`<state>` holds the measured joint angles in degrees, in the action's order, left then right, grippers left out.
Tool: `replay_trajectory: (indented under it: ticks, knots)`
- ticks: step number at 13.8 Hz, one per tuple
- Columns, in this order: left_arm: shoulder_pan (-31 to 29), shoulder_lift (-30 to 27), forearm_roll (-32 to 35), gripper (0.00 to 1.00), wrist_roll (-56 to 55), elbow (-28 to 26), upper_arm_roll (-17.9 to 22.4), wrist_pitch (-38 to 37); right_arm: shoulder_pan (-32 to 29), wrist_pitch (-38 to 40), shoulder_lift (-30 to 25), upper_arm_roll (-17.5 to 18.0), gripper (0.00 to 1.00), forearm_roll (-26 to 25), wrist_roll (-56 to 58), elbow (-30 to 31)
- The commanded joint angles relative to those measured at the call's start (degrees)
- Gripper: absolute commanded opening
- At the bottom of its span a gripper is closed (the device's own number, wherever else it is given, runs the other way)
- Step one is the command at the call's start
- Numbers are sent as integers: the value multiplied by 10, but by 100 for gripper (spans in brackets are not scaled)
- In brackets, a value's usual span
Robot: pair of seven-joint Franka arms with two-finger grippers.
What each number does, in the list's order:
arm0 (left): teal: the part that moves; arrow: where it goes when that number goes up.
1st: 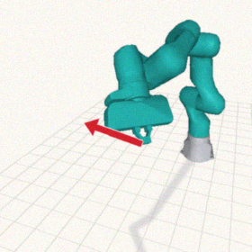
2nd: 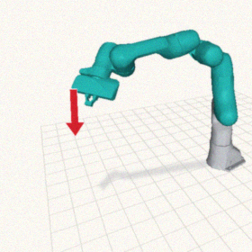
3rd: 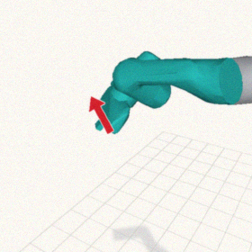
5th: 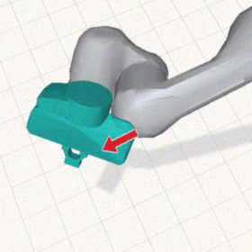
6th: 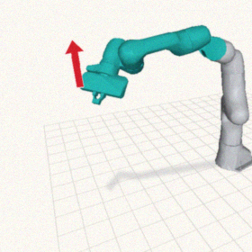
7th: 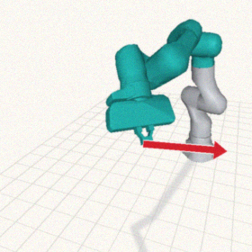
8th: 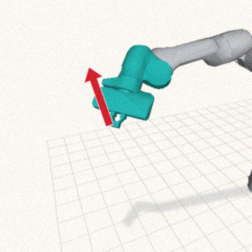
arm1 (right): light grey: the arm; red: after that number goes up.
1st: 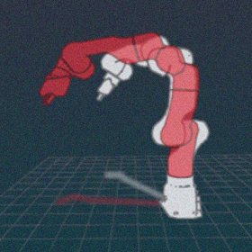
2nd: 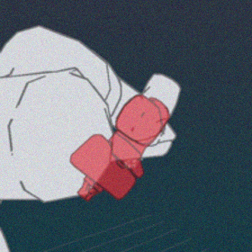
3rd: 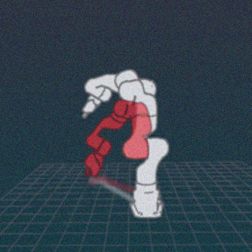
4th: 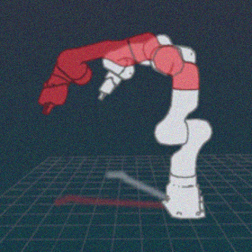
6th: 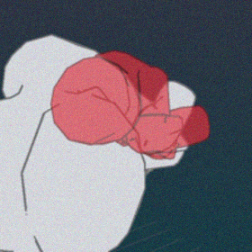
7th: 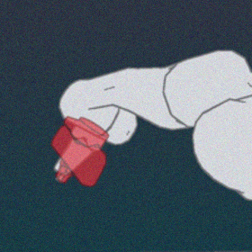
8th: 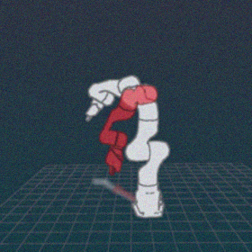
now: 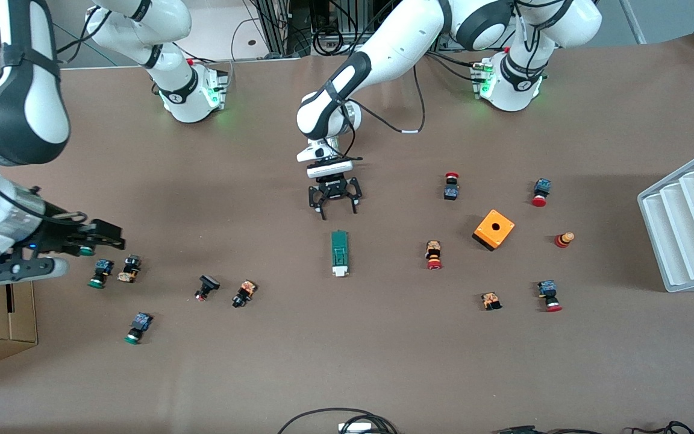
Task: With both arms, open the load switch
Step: 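Hold the left gripper above the switch while the right gripper reaches toward it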
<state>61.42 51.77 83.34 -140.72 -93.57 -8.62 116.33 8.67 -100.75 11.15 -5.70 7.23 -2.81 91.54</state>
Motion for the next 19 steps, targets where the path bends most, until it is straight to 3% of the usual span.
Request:
replay_trajectory:
  ticks: [1,8,10,13,15,19]
  knots:
    - [7,24,5,100,-25,14,5,1,34,12,47,-2,100,16,-127,-41]
    - [10,40,7,100,-25,16,5,-18,115,27,139,12,100,21,-520,-121]
    - [11,42,12,100,-26,16,4,-23,141,56,198,12,100,22,-642,-194]
    - [25,48,12,100,-27,17,5,-29,189,52,270,7,100,21,-803,-241]
    - [28,56,13,100,-44,23,6,-30,224,50,311,-18,100,22,-888,-267]
    - [28,56,16,100,-45,25,6,-31,237,38,371,-18,100,76,-1016,-321]
